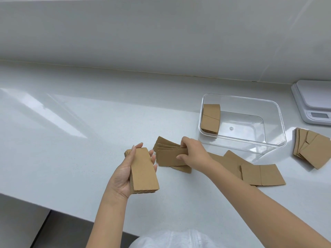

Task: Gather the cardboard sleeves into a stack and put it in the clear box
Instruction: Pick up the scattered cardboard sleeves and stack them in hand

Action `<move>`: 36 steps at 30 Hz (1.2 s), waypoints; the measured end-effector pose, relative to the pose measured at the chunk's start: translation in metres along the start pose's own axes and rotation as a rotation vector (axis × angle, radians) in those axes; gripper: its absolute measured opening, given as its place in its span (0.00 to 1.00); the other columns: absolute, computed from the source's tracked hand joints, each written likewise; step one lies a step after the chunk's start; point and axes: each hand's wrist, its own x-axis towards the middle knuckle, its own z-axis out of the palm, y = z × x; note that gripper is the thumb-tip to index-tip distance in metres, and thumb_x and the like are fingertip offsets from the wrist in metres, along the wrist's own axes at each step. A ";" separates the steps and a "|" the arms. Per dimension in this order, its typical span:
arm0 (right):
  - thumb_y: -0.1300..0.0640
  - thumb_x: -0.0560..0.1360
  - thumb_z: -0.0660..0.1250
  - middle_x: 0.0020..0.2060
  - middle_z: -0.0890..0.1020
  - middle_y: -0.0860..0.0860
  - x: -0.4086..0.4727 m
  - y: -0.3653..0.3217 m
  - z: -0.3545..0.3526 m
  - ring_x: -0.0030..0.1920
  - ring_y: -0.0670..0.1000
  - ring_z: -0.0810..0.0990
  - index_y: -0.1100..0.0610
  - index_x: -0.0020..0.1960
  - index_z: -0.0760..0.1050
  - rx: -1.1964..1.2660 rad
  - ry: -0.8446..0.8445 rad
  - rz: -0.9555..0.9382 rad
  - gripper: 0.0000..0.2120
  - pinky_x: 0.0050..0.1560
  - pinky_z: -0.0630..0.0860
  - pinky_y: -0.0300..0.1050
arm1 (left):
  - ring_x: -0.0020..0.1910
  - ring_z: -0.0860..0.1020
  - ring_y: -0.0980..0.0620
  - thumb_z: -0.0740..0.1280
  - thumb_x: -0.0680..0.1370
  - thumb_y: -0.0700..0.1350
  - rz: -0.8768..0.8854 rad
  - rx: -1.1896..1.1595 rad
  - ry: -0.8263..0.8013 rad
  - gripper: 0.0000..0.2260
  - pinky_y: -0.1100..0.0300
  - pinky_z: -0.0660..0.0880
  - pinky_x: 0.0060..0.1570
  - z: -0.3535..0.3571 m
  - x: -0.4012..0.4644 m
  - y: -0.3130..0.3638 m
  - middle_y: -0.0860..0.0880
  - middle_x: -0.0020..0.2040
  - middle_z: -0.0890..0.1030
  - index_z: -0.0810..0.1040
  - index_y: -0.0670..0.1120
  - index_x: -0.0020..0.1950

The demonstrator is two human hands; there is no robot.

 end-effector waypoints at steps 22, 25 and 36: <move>0.60 0.60 0.79 0.40 0.79 0.42 -0.045 -0.101 -0.083 0.39 0.41 0.77 0.47 0.47 0.72 0.120 -0.183 -0.381 0.23 0.32 0.75 0.35 | 0.51 0.83 0.47 0.72 0.63 0.64 -0.293 0.220 -0.374 0.29 0.54 0.79 0.49 0.032 -0.012 -0.016 0.43 0.54 0.84 0.82 0.47 0.56; 0.60 0.60 0.79 0.42 0.76 0.41 -0.047 -0.102 -0.074 0.42 0.40 0.76 0.43 0.49 0.70 0.183 -0.199 -0.398 0.26 0.31 0.81 0.41 | 0.50 0.82 0.47 0.77 0.62 0.58 -0.287 0.176 -0.501 0.29 0.53 0.79 0.50 0.030 -0.018 -0.016 0.42 0.54 0.83 0.81 0.45 0.58; 0.52 0.74 0.69 0.56 0.76 0.54 -0.022 -0.022 -0.021 0.56 0.51 0.73 0.57 0.60 0.70 0.006 0.123 -0.004 0.18 0.59 0.72 0.48 | 0.50 0.83 0.48 0.63 0.74 0.52 0.235 -0.044 -0.220 0.17 0.49 0.80 0.49 0.003 -0.011 -0.004 0.45 0.53 0.83 0.75 0.61 0.62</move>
